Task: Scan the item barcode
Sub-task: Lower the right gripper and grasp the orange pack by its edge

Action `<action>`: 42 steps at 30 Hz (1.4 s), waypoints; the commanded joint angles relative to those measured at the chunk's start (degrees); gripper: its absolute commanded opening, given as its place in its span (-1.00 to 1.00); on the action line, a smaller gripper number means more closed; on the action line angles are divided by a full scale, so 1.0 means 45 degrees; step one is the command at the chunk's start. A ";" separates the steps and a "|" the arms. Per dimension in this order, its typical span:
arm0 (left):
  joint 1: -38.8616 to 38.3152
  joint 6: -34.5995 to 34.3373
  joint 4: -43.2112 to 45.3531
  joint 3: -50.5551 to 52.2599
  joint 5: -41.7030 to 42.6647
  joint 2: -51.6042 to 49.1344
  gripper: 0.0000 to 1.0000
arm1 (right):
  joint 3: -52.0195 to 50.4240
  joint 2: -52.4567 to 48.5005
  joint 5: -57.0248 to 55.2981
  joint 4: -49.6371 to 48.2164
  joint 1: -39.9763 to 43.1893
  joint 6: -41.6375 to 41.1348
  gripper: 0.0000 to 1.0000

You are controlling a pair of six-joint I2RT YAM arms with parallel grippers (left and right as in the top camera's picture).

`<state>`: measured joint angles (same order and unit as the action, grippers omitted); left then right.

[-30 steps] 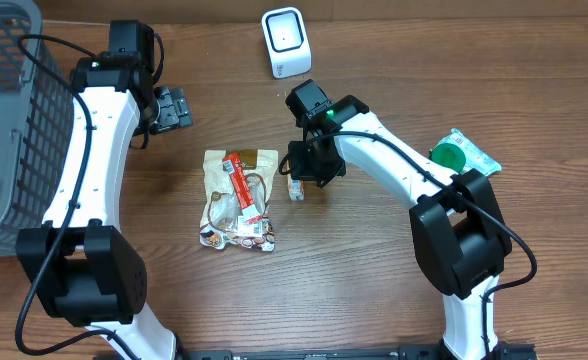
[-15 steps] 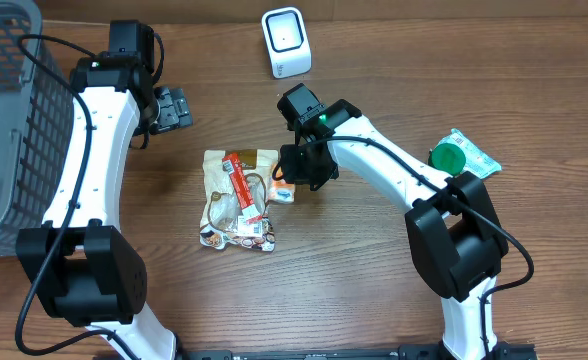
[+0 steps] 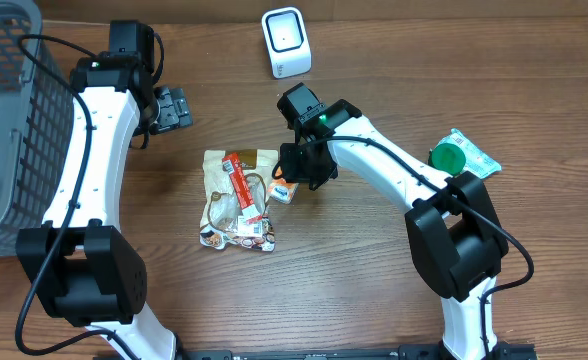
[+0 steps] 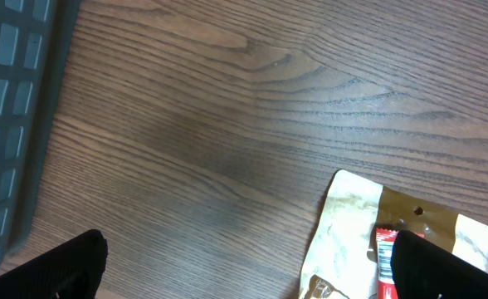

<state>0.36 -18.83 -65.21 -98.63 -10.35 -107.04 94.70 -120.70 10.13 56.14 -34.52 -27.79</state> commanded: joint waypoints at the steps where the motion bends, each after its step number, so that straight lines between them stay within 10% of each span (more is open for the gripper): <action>1: -0.0083 0.0287 -0.0024 -0.0199 -0.0126 0.0219 0.99 | -0.0141 0.0029 0.0010 -0.0073 -0.0010 -0.1175 -0.32; 16: -0.0087 0.0287 -0.0024 -0.0199 -0.0126 0.0219 0.99 | -0.1370 0.0029 0.0034 -0.1273 -0.0010 -0.4124 -0.46; 42: -0.0087 0.0287 -0.0024 -0.0199 -0.0126 0.0219 0.99 | -0.1962 0.0029 0.0010 -0.2997 -0.0141 -0.4153 -0.36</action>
<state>0.36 -18.83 -65.19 -98.63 -10.35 -107.04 86.54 -120.70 10.26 43.09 -34.65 -46.44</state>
